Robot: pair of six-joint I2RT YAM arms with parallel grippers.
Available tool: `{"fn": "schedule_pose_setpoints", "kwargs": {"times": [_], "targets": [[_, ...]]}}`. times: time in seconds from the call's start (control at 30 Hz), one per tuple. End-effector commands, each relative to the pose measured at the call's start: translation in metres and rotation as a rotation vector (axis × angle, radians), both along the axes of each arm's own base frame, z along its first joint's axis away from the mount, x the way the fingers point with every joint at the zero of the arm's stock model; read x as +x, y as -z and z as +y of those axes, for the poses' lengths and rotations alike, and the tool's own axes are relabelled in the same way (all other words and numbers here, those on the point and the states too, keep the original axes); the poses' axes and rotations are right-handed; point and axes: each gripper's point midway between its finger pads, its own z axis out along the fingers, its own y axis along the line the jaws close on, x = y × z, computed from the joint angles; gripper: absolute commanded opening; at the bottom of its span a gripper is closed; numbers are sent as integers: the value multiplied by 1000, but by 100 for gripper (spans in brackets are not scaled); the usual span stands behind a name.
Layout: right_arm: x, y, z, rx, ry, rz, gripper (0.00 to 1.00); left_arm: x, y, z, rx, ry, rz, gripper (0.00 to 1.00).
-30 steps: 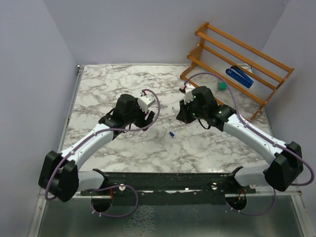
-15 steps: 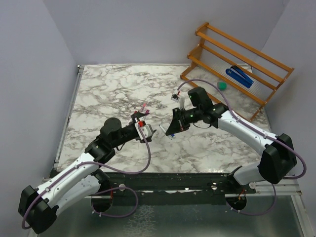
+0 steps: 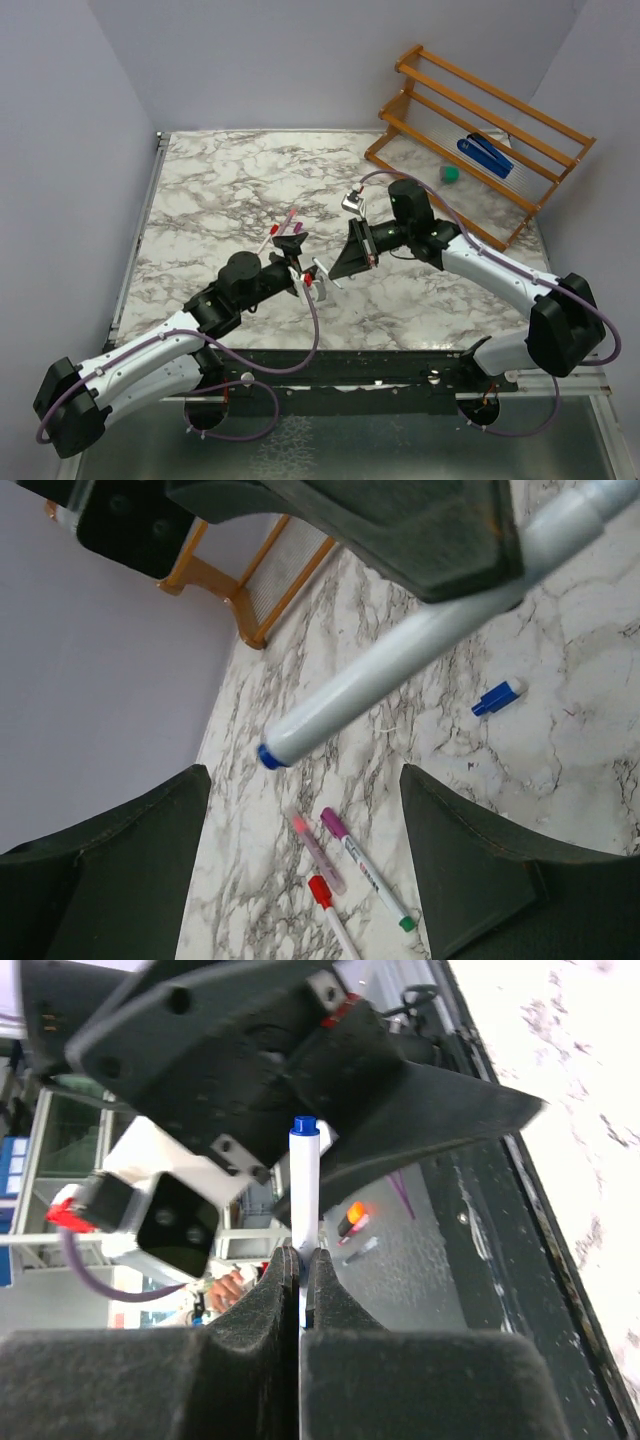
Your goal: Insert the pens into the pen caps
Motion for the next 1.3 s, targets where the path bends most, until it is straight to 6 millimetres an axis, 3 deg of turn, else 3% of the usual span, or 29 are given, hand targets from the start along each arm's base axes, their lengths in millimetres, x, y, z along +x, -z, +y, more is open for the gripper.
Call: {"fn": "schedule_pose_setpoints", "kwargs": {"times": [0.0, 0.17, 0.33, 0.6, 0.8, 1.1, 1.27], "targets": [[-6, -31, 1, 119, -50, 11, 0, 2, -5, -3, 8, 4, -64, 77], [-2, -20, 3, 92, -31, 50, 0, -7, -4, -11, 6, 47, -61, 77], [5, 1, 8, 47, -16, 123, 0, -17, -18, -17, -42, 93, -68, 66], [9, 18, 11, 9, -7, 170, 0, -22, -34, -11, -87, 92, -111, 65], [13, 27, 13, -4, -11, 190, 0, -28, -24, -24, -77, 152, -44, 64], [14, 31, 15, -4, -13, 207, 0, -29, -9, -34, -34, 177, 14, 49], [13, 28, 14, 3, -15, 206, 0, -26, -1, -32, -10, 161, 20, 47]]}}
